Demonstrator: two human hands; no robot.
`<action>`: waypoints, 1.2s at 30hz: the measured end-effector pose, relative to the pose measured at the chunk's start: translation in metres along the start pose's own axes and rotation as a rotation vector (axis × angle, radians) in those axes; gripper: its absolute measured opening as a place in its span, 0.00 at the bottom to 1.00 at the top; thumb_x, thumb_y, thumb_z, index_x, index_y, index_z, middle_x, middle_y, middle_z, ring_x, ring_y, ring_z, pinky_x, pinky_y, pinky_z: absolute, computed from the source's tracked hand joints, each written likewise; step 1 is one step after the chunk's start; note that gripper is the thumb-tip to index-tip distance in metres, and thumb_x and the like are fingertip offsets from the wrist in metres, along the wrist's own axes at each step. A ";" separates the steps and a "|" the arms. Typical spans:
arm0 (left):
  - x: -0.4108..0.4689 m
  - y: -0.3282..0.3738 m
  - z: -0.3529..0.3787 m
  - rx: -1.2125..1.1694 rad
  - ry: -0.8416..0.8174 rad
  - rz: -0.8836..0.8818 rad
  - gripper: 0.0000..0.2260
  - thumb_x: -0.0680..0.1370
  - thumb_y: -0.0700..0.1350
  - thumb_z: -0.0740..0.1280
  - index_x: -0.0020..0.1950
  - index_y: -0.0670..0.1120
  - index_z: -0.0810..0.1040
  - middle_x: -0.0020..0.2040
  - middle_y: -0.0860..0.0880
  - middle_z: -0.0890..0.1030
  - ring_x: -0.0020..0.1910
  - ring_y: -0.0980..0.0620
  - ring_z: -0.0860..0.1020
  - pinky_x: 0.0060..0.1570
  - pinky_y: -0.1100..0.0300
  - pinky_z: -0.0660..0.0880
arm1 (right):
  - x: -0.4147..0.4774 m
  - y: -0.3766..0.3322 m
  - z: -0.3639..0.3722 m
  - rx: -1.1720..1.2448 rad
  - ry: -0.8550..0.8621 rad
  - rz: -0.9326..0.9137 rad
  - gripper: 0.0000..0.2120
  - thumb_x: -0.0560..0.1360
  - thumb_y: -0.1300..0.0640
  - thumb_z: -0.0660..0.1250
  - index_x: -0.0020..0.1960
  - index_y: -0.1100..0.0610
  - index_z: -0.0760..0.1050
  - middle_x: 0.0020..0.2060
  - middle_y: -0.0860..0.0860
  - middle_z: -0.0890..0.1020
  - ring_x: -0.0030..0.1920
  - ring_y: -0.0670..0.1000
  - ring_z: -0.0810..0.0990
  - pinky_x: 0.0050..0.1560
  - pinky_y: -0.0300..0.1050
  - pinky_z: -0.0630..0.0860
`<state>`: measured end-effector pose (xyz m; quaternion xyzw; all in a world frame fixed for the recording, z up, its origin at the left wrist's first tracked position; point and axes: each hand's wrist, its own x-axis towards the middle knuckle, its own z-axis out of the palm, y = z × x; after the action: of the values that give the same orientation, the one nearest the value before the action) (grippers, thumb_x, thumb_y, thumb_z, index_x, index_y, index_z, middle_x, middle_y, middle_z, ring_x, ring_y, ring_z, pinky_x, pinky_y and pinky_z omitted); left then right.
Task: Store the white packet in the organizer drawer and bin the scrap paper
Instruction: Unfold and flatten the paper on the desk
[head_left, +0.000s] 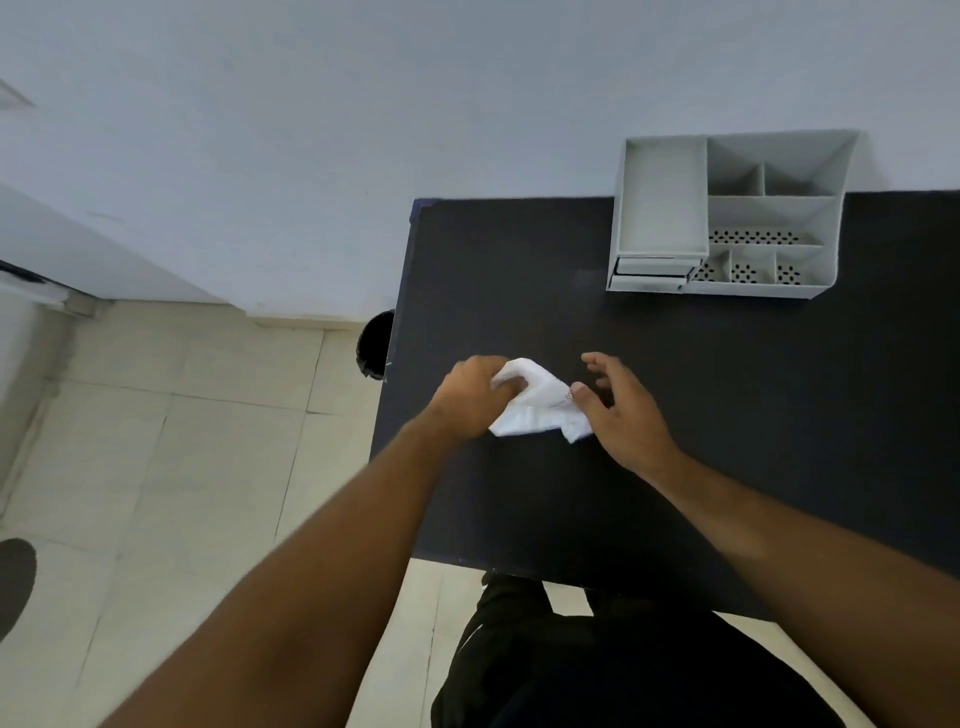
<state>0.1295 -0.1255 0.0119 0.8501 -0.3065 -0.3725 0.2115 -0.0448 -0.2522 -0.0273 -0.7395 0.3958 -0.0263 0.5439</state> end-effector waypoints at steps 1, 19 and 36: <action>0.005 0.001 -0.004 -0.019 -0.066 -0.030 0.06 0.78 0.46 0.68 0.49 0.47 0.84 0.45 0.49 0.85 0.45 0.49 0.84 0.47 0.51 0.82 | -0.002 -0.001 -0.003 0.026 -0.044 -0.023 0.20 0.80 0.46 0.64 0.70 0.47 0.71 0.64 0.42 0.76 0.61 0.43 0.76 0.60 0.45 0.76; -0.028 -0.027 0.100 0.503 0.155 0.067 0.27 0.83 0.50 0.60 0.80 0.47 0.58 0.82 0.46 0.57 0.80 0.44 0.55 0.70 0.44 0.66 | -0.031 0.041 0.034 -0.356 -0.050 -0.028 0.38 0.71 0.45 0.76 0.76 0.51 0.65 0.71 0.51 0.71 0.66 0.52 0.75 0.64 0.49 0.76; -0.031 -0.041 0.115 0.549 -0.143 -0.074 0.33 0.85 0.57 0.54 0.82 0.48 0.38 0.83 0.48 0.38 0.81 0.45 0.39 0.74 0.38 0.58 | -0.023 0.033 0.051 -1.009 -0.037 -0.285 0.21 0.75 0.43 0.70 0.63 0.52 0.78 0.58 0.53 0.82 0.53 0.55 0.82 0.49 0.51 0.78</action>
<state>0.0403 -0.0900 -0.0691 0.8578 -0.3787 -0.3420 -0.0624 -0.0551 -0.2015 -0.0660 -0.9564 0.2449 0.1069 0.1181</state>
